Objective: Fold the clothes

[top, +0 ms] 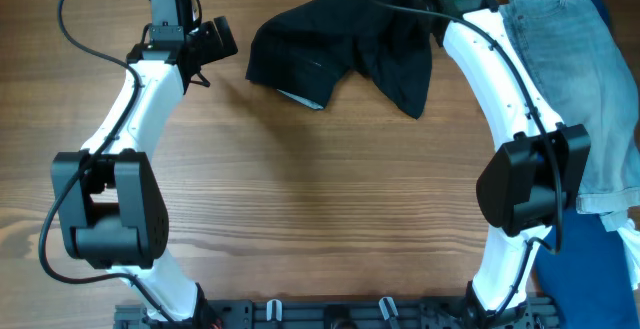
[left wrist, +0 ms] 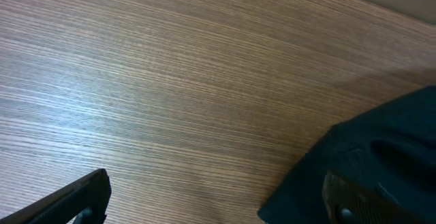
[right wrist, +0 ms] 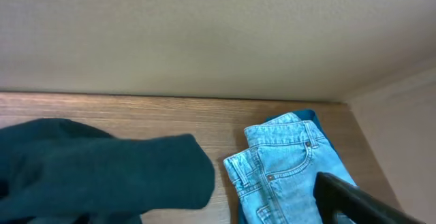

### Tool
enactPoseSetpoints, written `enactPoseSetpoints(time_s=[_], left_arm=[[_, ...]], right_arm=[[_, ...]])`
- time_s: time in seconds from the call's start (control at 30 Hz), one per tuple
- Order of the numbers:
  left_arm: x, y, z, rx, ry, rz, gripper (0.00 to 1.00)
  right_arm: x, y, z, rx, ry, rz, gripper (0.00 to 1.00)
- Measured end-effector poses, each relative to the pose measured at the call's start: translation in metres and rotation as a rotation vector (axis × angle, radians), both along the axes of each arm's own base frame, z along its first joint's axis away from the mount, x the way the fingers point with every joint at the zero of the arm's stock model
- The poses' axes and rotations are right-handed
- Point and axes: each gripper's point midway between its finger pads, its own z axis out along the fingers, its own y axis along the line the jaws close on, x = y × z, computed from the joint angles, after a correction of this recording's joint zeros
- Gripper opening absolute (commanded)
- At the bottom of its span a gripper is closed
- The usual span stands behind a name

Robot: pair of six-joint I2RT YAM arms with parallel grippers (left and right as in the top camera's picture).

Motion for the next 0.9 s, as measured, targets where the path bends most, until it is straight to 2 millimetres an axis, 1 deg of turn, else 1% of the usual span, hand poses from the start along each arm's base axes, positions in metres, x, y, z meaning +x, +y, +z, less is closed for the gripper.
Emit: enactPoseSetpoints(time_s=[0.03, 0.07, 0.13, 0.17, 0.2, 0.23, 0.3, 0.37, 0.43, 0.47, 0.5, 0.53, 0.57, 0.63, 0.67, 0.73, 0.8, 0.83, 0.9], left_arm=[[0.000, -0.001, 0.000, -0.003, 0.000, -0.003, 1.00], [0.000, -0.001, 0.000, -0.004, 0.000, -0.003, 1.00], [0.000, -0.001, 0.000, -0.006, 0.001, -0.005, 1.00], [0.000, -0.001, 0.000, -0.006, 0.002, -0.006, 1.00], [-0.001, -0.001, 0.000, -0.007, 0.003, -0.006, 1.00], [-0.001, -0.001, -0.001, -0.006, 0.006, -0.006, 1.00], [-0.004, -0.001, -0.003, -0.006, 0.020, -0.006, 1.00], [-0.005, -0.001, -0.004, -0.006, 0.025, -0.006, 1.00], [-0.005, -0.001, -0.004, -0.006, 0.025, -0.006, 1.00], [-0.005, -0.001, -0.004, -0.006, 0.025, -0.006, 1.00], [-0.005, -0.001, -0.004, -0.006, 0.026, -0.006, 1.00], [-0.005, -0.001, -0.004, -0.006, 0.027, -0.006, 1.00], [-0.006, -0.001, -0.005, -0.006, 0.030, -0.006, 1.00], [-0.007, -0.001, -0.006, -0.006, 0.037, -0.006, 1.00], [-0.007, -0.001, -0.006, -0.006, 0.039, -0.006, 1.00], [-0.008, -0.001, -0.007, -0.006, 0.044, -0.006, 1.00], [-0.009, -0.001, -0.007, -0.006, 0.047, -0.006, 1.00], [-0.009, -0.001, -0.007, -0.006, 0.047, -0.006, 1.00], [-0.009, -0.002, -0.008, -0.008, 0.048, -0.008, 1.00]], right_arm=[[0.000, 0.000, 0.000, -0.005, 0.003, 0.003, 1.00], [0.000, 0.000, 0.000, -0.007, 0.003, 0.004, 0.79], [0.004, 0.000, 0.006, -0.011, -0.023, 0.009, 0.13], [0.007, 0.000, 0.012, -0.017, -0.046, 0.015, 0.04], [0.013, 0.000, 0.020, -0.027, -0.083, 0.024, 0.04], [0.015, -0.001, 0.025, -0.035, -0.098, 0.028, 0.04], [0.018, -0.007, 0.029, -0.051, -0.110, 0.027, 0.04], [0.018, -0.012, 0.029, -0.057, -0.108, 0.021, 0.04], [0.022, -0.016, 0.036, -0.051, -0.140, 0.017, 0.04], [0.024, -0.018, 0.040, -0.048, -0.161, 0.016, 0.16], [0.027, -0.020, 0.045, -0.046, -0.182, 0.015, 0.59], [0.028, -0.022, 0.048, -0.047, -0.195, 0.015, 0.93], [0.030, -0.026, 0.050, -0.043, -0.205, 0.013, 1.00], [0.031, -0.035, 0.049, -0.036, -0.202, 0.010, 1.00], [0.030, -0.041, 0.045, -0.034, -0.185, 0.007, 1.00], [0.025, -0.052, 0.031, -0.022, -0.123, -0.002, 1.00], [0.011, -0.063, 0.001, 0.025, 0.003, -0.015, 1.00], [0.001, -0.066, -0.017, 0.070, 0.077, -0.021, 1.00], [-0.021, -0.066, -0.044, 0.141, 0.203, -0.040, 1.00]])
